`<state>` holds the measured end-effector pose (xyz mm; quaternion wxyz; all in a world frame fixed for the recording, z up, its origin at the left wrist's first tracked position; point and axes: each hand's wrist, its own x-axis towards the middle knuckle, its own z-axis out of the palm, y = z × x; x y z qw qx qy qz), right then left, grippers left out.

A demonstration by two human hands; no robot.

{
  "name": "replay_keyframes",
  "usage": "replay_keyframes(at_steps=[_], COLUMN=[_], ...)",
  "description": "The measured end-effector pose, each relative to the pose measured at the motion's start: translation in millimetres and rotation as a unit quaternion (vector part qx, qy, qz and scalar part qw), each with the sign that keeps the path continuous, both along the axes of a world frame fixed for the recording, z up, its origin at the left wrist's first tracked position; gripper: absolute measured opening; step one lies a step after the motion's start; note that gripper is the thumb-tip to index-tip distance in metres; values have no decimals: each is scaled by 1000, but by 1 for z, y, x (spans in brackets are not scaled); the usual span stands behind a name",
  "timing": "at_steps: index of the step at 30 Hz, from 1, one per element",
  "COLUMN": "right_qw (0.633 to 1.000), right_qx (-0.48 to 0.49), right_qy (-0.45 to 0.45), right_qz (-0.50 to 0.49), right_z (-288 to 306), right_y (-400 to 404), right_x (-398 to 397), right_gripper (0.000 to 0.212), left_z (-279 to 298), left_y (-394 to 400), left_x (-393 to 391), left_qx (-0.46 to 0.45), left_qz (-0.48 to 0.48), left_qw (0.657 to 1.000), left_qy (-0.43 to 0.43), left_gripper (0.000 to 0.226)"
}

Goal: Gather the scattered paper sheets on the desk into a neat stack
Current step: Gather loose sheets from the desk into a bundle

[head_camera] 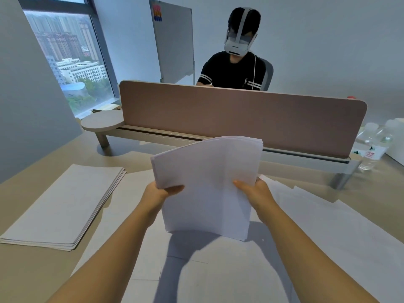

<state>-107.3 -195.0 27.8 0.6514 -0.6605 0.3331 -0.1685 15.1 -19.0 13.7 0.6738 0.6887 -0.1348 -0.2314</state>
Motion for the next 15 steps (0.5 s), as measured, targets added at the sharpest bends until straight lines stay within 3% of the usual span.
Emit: replay_keyframes(at_steps=[4,10,15], right_qw=[983,926,885], right_qx=[-166,-340,-449], right_qy=[-50,-121,-81], right_qz=[-57,-109,-93], right_z=[12,26,24], right_y=[7,9,0], right_x=[0,-4,-6], right_gripper=[40,72,44], left_z=[-2,-2,-5], left_y=[0,2,5], left_x=[0,-2,-3], left_qx=[-4,-15,-15], left_qz=[-10,-53,-69], left_qw=[1000,998,997], left_qy=[7,15,25], left_gripper=[34,33,31])
